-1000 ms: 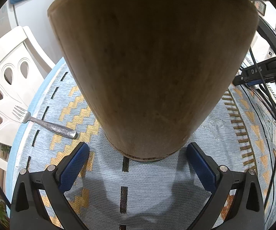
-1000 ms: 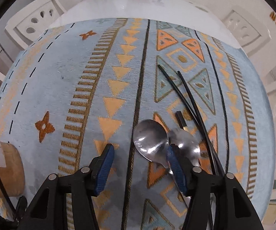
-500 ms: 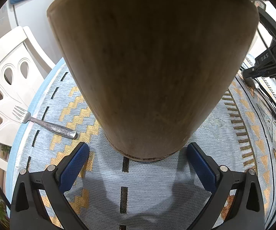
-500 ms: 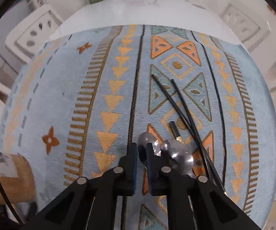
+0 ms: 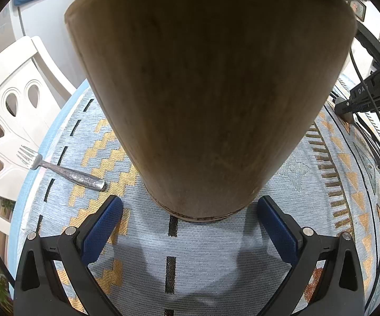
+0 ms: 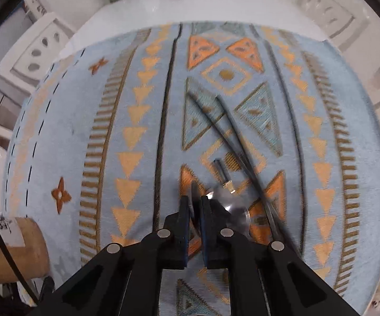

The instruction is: Organize utensils

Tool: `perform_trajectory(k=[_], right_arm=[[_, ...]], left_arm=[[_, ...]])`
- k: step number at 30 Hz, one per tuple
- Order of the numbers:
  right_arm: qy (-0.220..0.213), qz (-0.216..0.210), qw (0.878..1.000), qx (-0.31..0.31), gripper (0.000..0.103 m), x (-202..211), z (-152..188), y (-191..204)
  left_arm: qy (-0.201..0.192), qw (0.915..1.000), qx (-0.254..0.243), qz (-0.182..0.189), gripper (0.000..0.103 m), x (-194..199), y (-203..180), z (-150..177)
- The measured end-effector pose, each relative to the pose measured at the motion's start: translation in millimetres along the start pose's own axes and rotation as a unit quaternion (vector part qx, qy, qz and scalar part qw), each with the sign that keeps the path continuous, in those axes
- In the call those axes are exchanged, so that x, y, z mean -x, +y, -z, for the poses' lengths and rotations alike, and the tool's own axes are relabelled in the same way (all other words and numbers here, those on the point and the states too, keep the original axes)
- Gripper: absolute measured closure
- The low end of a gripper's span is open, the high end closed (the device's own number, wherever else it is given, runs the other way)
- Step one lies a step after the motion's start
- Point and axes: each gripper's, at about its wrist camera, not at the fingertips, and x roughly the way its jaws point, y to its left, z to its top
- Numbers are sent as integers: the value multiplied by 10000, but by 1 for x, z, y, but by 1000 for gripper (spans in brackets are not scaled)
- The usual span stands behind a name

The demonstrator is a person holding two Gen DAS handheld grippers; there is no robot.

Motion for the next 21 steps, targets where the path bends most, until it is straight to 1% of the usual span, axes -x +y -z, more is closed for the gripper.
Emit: perform_trajectory(k=[3,5,7,9,11,12,16,17,21], right_arm=[[-56,232,9994,259,97,0,4,9],[-110,242,9994,228,97,4,8,8],[-229,23,9997,96,97,14,13,5],[-319,-389,9986,-182,98,29,20,-2],[-382,-707,9959,-424,98,39,27,-8],[-458,-933,9929,-570,98,46,32,-12],[-696,-1488,9814,-994,98,72,51,-16],[-761,-1657,9769,-1117,98,80,57,-17],[-1029,-2019,9650,-1319,99,109,71,-12]], left_arm=[[0,10000,-1,1,0,0,0,0],[-1,10000,-1,0,0,0,-1,0],[-2,10000,0,0,0,0,-1,0],[-1,10000,-1,-1,0,0,-1,0],[-2,10000,-1,-1,0,0,-1,0],[-2,10000,-1,0,0,0,0,0],[-1,10000,-1,1,0,0,0,0],[-1,10000,-1,0,0,0,-1,0],[-1,10000,-2,0,0,0,-1,0]])
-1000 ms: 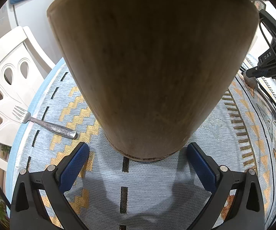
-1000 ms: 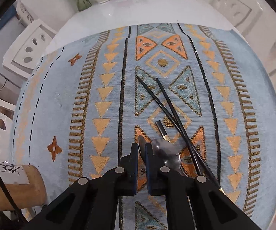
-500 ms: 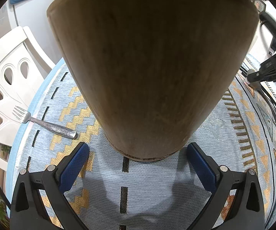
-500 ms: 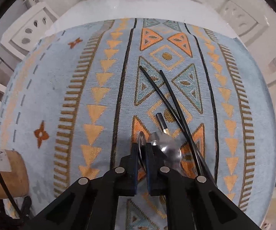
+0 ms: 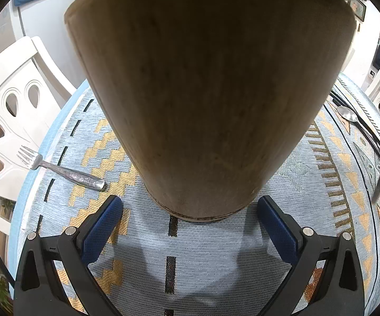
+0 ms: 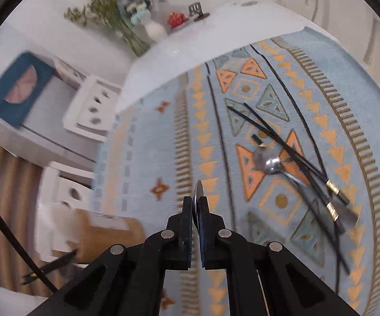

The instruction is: Organize utensils

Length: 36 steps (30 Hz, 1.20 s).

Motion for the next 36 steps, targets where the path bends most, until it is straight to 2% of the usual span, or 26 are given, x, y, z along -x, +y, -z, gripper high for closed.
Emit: perform_trajectory(k=[9,11,14,15,19,21,22,23,25,29,34,36], right_arm=[[-799,-564,9945,384,100,64,-8,67],[-907,-565,9925,591,100,72,-12,83],[-1049,-215,9907,844,100,70,-16,101],[-1003,-85,9910,885,100,64,-17,103],[-308,260,9937,1042,94,26,-14,95],[159,402,9931,1090,77,0,-8,87],[313,426,9927,1086,62,-10,-5,80],[437,437,9922,1081,54,-21,-2,76],[593,476,9900,1187,53,-39,5,72],[1037,678,9731,1941,54,-83,15,78],[1314,1310,9217,3406,54,-138,30,84],[1296,1410,9084,3716,54,-151,31,84]], left_arm=[[0,10000,0,2,0,0,0,0],[0,10000,0,2,0,0,0,0],[-1,10000,0,3,0,0,0,0],[0,10000,0,4,0,0,2,-1],[0,10000,2,3,0,1,1,-1],[1,10000,2,1,0,0,2,-1],[1,10000,2,2,0,0,2,-1],[1,10000,2,1,0,0,2,-1],[1,10000,2,1,0,0,2,-1],[3,10000,1,2,0,0,2,-1],[3,10000,1,-3,0,0,2,-1],[2,10000,1,-4,0,0,2,-1]])
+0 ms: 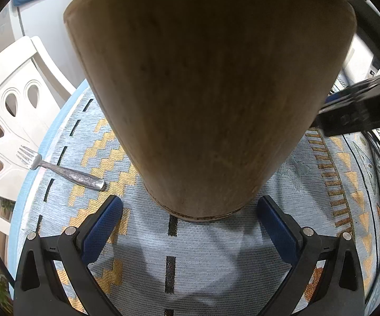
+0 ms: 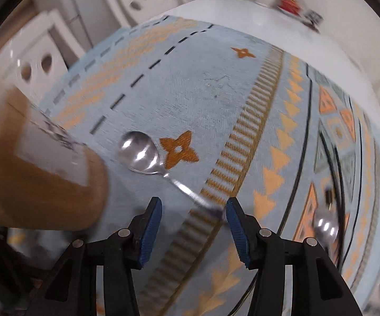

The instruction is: Organize utensils

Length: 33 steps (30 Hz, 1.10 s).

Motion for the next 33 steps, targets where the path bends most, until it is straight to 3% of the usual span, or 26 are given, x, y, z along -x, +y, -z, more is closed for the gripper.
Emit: perform_trajectory(k=[3,5,10,13,19,23,27,30,33], right_arm=[[56,-183,9998,113,65,-13,-1,-1],[51,-261,9995,178,85,-10,1,2],[213,-459,9985,-222,98,1,27,-2],[344,-707,9940,-761,98,11,52,-11],[602,-799,9840,-1477,98,43,131,-12],[872,-889,9698,-2099,97,55,161,-25],[782,-1017,9563,-2627,95,63,157,-34],[551,-1036,9551,-2722,92,67,143,-32],[520,-834,9649,-2435,70,61,129,-14]], left_arm=[[3,10000,2,-9,0,1,0,-1],[3,10000,3,-12,0,2,-1,-1],[4,10000,4,-4,0,1,2,-4],[5,10000,4,0,0,0,2,-4],[4,10000,5,12,0,0,3,-4],[4,10000,5,10,0,0,3,-4],[5,10000,5,10,0,0,3,-4],[5,10000,5,10,0,0,3,-4],[5,10000,4,11,0,0,3,-4]])
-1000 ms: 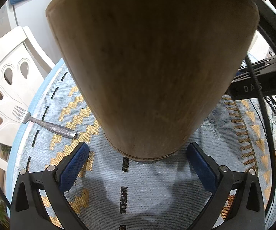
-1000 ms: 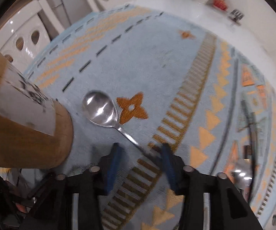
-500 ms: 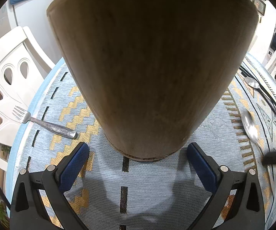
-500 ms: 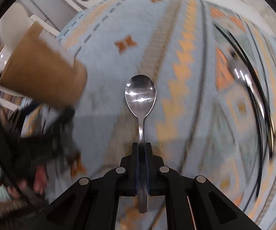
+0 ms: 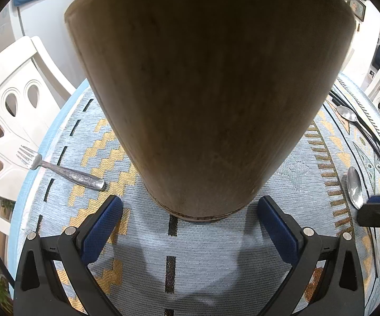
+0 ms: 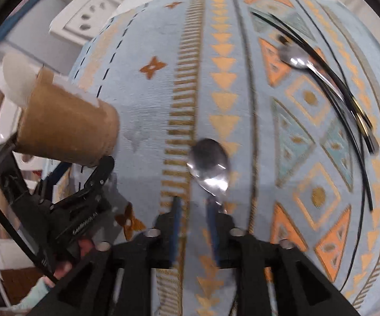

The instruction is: Organize utensils

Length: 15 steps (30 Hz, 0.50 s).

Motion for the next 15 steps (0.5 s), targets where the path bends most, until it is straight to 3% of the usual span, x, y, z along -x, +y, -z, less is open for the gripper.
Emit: perform_trajectory(k=[1,3,7,13,15], right_arm=[[-45,84,9999,67,59,-6,-10,10],[-282,361,9989,123,58,-10,-13,20],[-308,1045,9940,69,58,-25,-18,24],[-461,1250,9909,198,57,-37,-24,36],[-477,1150,9920,211,62,-37,-26,34]], left_arm=[[0,10000,0,1,0,0,0,0],[0,10000,1,0,0,0,0,0],[-1,10000,1,0,0,0,0,0],[1,10000,1,-2,0,0,0,0],[1,10000,1,-1,0,0,0,0]])
